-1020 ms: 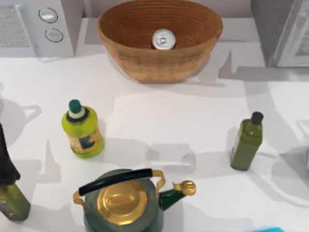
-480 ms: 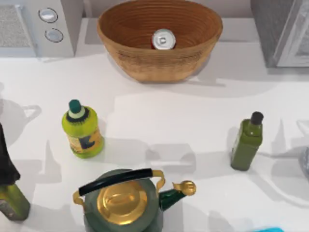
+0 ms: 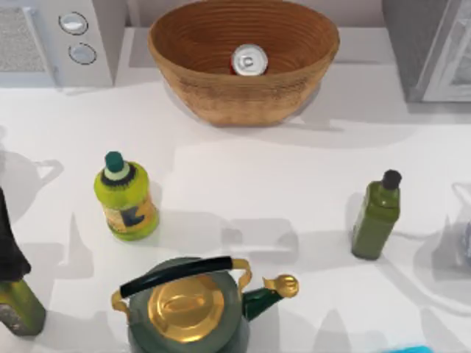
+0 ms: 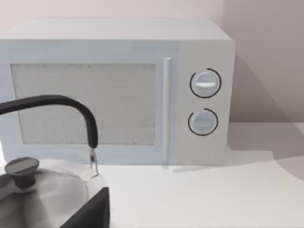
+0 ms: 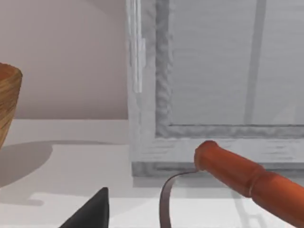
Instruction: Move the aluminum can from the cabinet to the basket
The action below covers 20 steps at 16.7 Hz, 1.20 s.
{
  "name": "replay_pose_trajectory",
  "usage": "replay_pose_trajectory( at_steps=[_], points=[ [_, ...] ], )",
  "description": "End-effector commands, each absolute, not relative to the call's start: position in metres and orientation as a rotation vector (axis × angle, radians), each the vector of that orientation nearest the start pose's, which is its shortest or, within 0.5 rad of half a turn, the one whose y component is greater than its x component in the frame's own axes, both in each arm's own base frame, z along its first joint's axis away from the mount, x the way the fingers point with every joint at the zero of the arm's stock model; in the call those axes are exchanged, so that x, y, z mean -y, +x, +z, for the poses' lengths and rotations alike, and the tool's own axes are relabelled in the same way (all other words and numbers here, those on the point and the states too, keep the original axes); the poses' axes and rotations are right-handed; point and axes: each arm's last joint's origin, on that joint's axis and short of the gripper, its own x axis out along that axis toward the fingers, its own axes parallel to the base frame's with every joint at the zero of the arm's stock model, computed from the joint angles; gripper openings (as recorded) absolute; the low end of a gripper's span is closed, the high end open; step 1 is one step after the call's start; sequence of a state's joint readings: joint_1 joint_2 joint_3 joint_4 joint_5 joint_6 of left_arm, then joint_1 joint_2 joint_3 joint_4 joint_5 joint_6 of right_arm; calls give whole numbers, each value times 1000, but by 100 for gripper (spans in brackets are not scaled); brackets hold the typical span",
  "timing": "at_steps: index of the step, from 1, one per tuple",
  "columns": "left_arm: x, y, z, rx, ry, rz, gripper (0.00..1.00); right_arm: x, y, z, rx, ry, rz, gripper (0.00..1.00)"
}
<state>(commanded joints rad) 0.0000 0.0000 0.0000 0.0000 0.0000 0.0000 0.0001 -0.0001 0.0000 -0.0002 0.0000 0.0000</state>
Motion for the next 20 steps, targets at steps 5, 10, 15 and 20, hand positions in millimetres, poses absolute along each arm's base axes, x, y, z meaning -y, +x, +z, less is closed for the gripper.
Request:
replay_pose_trajectory(
  at_steps=[5,10,15,20],
  points=[
    [1,106,160,0,0,0,100,1,106,160,-3,1,2,100],
    [1,106,160,0,0,0,100,-2,109,191,61,31,123,100],
    [1,106,160,0,0,0,100,13,132,242,173,11,208,100],
    [1,106,160,0,0,0,100,66,170,262,220,-92,181,100]
  ],
)
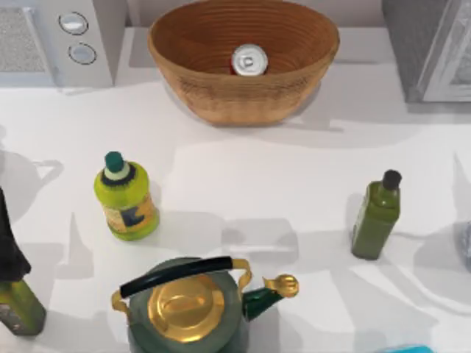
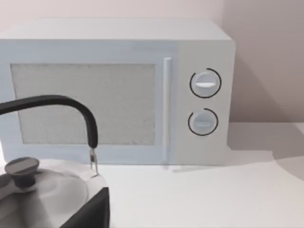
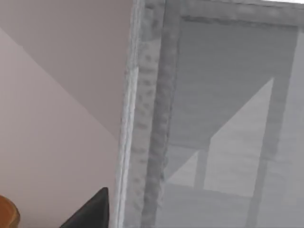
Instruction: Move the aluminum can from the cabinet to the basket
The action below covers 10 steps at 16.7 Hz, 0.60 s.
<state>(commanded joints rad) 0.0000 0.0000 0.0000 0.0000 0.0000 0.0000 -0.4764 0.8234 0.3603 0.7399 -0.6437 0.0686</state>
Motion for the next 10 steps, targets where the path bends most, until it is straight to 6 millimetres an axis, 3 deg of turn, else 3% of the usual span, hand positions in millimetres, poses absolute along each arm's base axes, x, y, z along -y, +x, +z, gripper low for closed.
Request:
replay_pose_trajectory(
  at_steps=[4,7,10],
  points=[
    [1,106,160,0,0,0,100,128,183,237,165,-133,122,100],
    [1,106,160,0,0,0,100,168,176,203,90,-100,74,100],
    [1,106,160,0,0,0,100,193,162,172,24,-35,23,100]
  ],
)
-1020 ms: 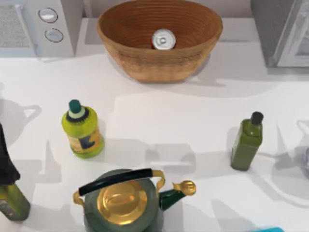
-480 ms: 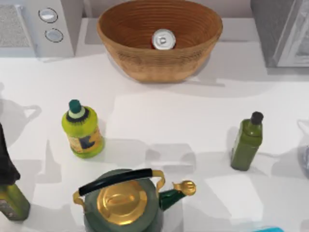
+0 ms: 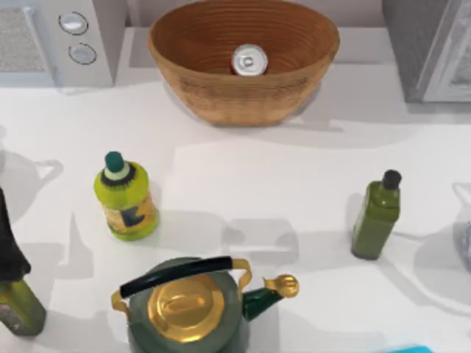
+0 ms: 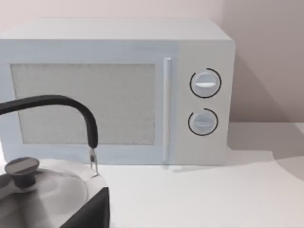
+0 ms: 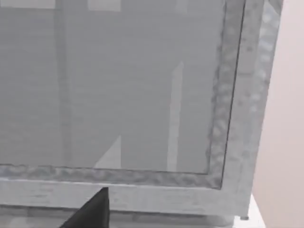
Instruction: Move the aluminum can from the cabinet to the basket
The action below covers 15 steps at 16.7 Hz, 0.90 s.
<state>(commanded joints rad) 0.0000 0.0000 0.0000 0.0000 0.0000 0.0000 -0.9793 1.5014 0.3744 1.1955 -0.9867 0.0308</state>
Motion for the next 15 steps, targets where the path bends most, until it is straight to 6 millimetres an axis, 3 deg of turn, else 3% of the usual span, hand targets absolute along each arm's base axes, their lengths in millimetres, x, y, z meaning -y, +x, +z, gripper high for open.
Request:
replay_pose_trajectory(
  at_steps=[3,9,12,15],
  points=[
    [1,106,160,0,0,0,100,201,154,160,-3,1,2,100],
    [1,106,160,0,0,0,100,203,156,163,-2,-2,3,100],
    [1,106,160,0,0,0,100,218,162,178,1,-10,2,100],
    [1,106,160,0,0,0,100,243,174,210,7,-23,0,100]
  ],
)
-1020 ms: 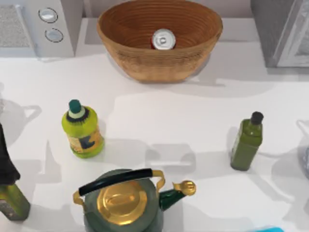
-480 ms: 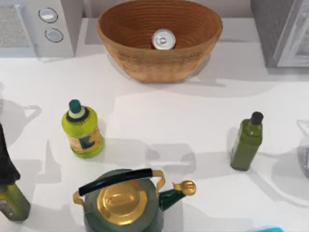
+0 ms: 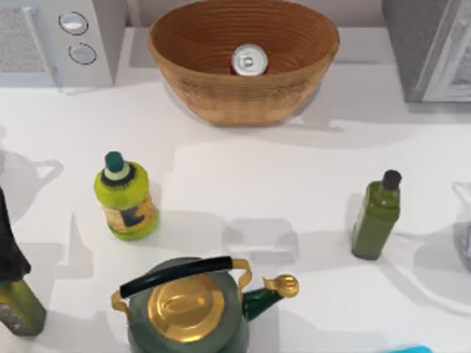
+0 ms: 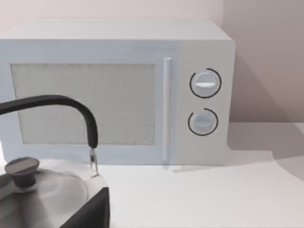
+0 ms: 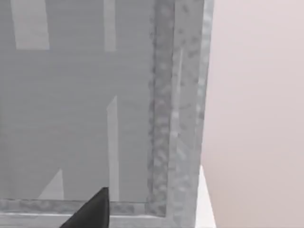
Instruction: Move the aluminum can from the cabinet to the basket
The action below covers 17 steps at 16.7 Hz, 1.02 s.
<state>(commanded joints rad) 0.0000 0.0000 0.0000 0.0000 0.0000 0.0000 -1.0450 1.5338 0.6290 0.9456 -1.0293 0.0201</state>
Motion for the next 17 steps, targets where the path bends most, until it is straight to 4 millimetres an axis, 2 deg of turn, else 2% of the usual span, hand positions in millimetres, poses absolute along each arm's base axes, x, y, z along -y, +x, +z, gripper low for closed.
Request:
replay_pose_trajectory(
  at_steps=[4,8,10,13,15,17],
  points=[
    [1,106,160,0,0,0,100,272,186,278,8,-28,-1,100],
    [1,106,160,0,0,0,100,277,188,361,6,-21,0,100],
    [1,106,160,0,0,0,100,268,185,402,-3,-3,1,100],
    [1,106,160,0,0,0,100,244,174,455,-12,15,2,100],
    [1,106,160,0,0,0,100,225,166,483,-10,12,2,100],
    [1,106,160,0,0,0,100,210,159,501,-5,4,3,100]
  ],
)
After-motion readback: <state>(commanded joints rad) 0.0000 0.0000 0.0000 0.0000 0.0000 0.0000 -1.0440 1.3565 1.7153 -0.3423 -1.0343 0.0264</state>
